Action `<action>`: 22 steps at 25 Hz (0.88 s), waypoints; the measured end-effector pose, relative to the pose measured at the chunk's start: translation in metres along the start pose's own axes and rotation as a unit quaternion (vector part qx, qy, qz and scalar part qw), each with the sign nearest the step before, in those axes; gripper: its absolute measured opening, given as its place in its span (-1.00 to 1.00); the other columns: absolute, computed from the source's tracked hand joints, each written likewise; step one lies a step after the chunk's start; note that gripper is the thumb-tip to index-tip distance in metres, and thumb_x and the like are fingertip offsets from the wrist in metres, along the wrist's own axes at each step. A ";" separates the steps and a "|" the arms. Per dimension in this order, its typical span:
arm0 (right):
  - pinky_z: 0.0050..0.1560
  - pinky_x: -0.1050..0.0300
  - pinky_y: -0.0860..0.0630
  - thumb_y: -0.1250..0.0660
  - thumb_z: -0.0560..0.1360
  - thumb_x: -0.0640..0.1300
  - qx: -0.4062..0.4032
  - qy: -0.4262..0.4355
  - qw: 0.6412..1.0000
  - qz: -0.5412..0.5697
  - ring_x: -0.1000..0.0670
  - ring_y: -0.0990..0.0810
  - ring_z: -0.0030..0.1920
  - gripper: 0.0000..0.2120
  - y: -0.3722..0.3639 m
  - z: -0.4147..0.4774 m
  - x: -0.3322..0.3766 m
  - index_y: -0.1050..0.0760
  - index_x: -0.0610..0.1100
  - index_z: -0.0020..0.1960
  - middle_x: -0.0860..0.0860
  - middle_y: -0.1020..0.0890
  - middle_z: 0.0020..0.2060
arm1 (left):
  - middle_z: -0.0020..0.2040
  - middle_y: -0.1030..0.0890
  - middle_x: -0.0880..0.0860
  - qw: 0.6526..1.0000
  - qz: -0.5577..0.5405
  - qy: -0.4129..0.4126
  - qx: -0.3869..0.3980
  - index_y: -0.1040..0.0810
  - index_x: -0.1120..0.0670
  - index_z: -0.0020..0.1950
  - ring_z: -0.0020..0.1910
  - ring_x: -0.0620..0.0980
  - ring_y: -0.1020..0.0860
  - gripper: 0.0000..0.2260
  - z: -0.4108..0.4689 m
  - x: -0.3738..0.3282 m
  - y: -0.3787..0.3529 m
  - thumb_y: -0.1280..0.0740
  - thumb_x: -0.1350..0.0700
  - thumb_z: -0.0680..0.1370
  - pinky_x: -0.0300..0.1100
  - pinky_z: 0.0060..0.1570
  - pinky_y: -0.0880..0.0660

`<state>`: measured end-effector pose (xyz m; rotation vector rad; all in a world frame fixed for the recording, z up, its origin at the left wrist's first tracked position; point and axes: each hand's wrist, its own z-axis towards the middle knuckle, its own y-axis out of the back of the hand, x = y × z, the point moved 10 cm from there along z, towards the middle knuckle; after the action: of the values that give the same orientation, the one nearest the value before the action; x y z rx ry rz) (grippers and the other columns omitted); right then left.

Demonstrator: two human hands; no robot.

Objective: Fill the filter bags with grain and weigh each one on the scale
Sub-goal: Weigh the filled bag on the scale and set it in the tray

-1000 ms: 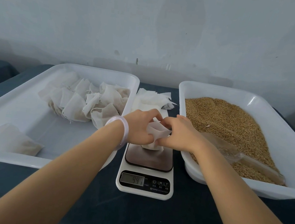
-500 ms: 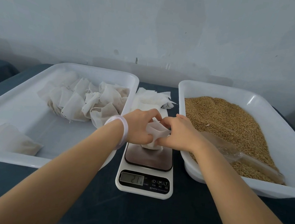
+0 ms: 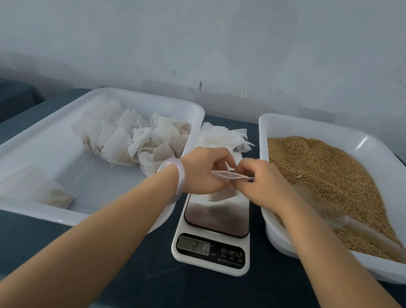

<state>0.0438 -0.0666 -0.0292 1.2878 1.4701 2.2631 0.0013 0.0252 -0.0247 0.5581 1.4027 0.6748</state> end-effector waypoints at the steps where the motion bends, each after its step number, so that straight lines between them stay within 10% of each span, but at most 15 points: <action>1: -0.32 0.28 -0.33 -0.34 0.46 -0.03 -0.009 -0.003 1.000 0.012 0.11 -0.53 -0.24 -0.89 0.002 0.000 -0.001 -0.49 0.03 -0.24 0.12 -0.58 -0.28 | -0.21 -0.57 -0.14 1.000 -0.001 0.009 0.003 -0.51 -0.07 -0.08 -0.18 -0.09 -0.55 -0.84 0.001 0.002 -0.001 -0.44 0.08 0.41 -0.28 -0.10 -0.47; 15: -0.22 0.01 -0.43 -0.28 0.52 -0.10 -0.075 0.097 0.990 0.066 -0.11 -0.51 -0.23 -0.85 -0.005 0.031 0.100 -0.46 -0.17 -0.17 -0.09 -0.57 -0.29 | -0.51 -0.44 -0.17 0.988 0.014 0.079 -0.134 -0.52 -0.02 -0.41 -0.48 -0.22 -0.37 -0.78 -0.036 0.033 0.110 -0.45 0.03 0.41 -0.45 -0.53 -0.26; 22: -0.10 -0.04 -0.50 -0.19 0.52 -0.13 -0.020 0.079 0.997 -0.015 -0.17 -0.55 -0.11 -0.86 -0.067 0.044 0.126 -0.41 -0.14 0.06 -0.08 -0.59 -0.09 | -0.33 -0.53 0.05 0.971 0.029 0.230 -0.053 -0.48 0.14 -0.24 -0.36 -0.04 -0.50 -0.87 -0.060 0.093 0.103 -0.38 0.11 0.38 -0.20 -0.23 -0.55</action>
<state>-0.0226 0.0647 -0.0039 1.0897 1.4737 2.4111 -0.0649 0.1609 -0.0220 0.3704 1.7721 0.9644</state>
